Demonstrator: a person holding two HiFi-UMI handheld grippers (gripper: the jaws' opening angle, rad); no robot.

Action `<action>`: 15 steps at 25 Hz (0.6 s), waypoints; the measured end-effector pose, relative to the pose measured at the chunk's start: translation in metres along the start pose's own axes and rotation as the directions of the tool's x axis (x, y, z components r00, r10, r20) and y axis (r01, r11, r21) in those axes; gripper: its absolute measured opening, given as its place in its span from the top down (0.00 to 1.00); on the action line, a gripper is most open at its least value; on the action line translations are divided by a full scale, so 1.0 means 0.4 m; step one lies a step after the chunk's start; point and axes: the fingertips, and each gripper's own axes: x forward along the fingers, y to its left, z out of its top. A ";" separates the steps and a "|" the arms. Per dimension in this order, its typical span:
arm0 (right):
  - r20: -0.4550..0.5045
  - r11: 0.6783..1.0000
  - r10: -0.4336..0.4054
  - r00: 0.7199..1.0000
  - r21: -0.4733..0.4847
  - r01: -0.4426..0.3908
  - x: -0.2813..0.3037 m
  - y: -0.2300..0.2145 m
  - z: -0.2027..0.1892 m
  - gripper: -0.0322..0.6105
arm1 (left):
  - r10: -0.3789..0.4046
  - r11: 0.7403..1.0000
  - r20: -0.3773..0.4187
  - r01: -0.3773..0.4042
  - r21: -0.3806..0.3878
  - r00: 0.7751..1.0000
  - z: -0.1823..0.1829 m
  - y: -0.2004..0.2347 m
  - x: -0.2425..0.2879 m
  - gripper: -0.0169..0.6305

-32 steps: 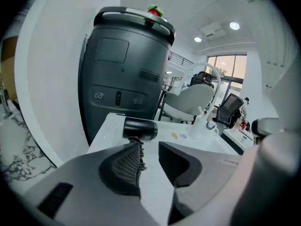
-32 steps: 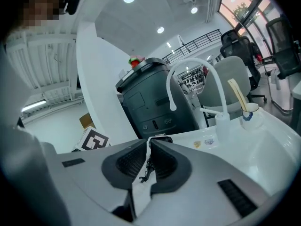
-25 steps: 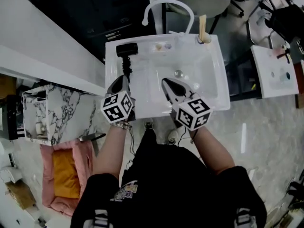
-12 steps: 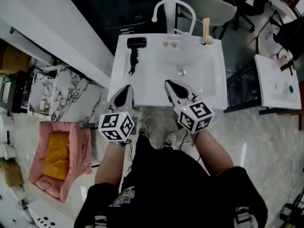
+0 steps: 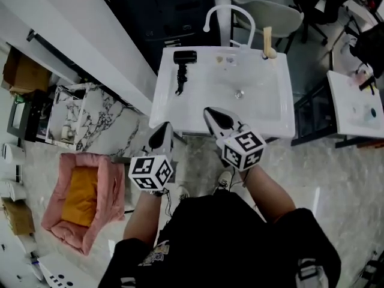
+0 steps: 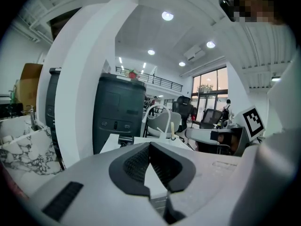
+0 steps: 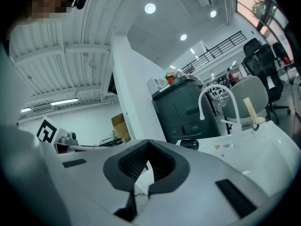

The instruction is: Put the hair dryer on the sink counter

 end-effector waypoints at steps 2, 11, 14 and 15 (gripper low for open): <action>0.000 1.000 -0.014 1.000 0.004 0.014 0.006 0.020 -0.014 0.95 | -0.016 1.000 0.003 0.016 0.002 1.000 -0.003 0.011 -0.017 0.97; 0.009 0.988 -0.151 0.989 0.016 0.151 0.015 0.167 -0.090 0.95 | -0.152 0.988 0.015 0.151 0.024 0.988 -0.013 0.092 -0.121 0.97; 0.012 0.980 -0.199 0.980 0.009 0.199 0.011 0.232 -0.121 0.95 | -0.197 0.980 0.013 0.197 0.020 0.980 -0.025 0.125 -0.170 0.97; 0.011 0.976 -0.215 0.976 0.008 0.215 0.009 0.253 -0.131 0.95 | -0.213 0.977 0.013 0.213 0.016 0.977 -0.028 0.134 -0.187 0.97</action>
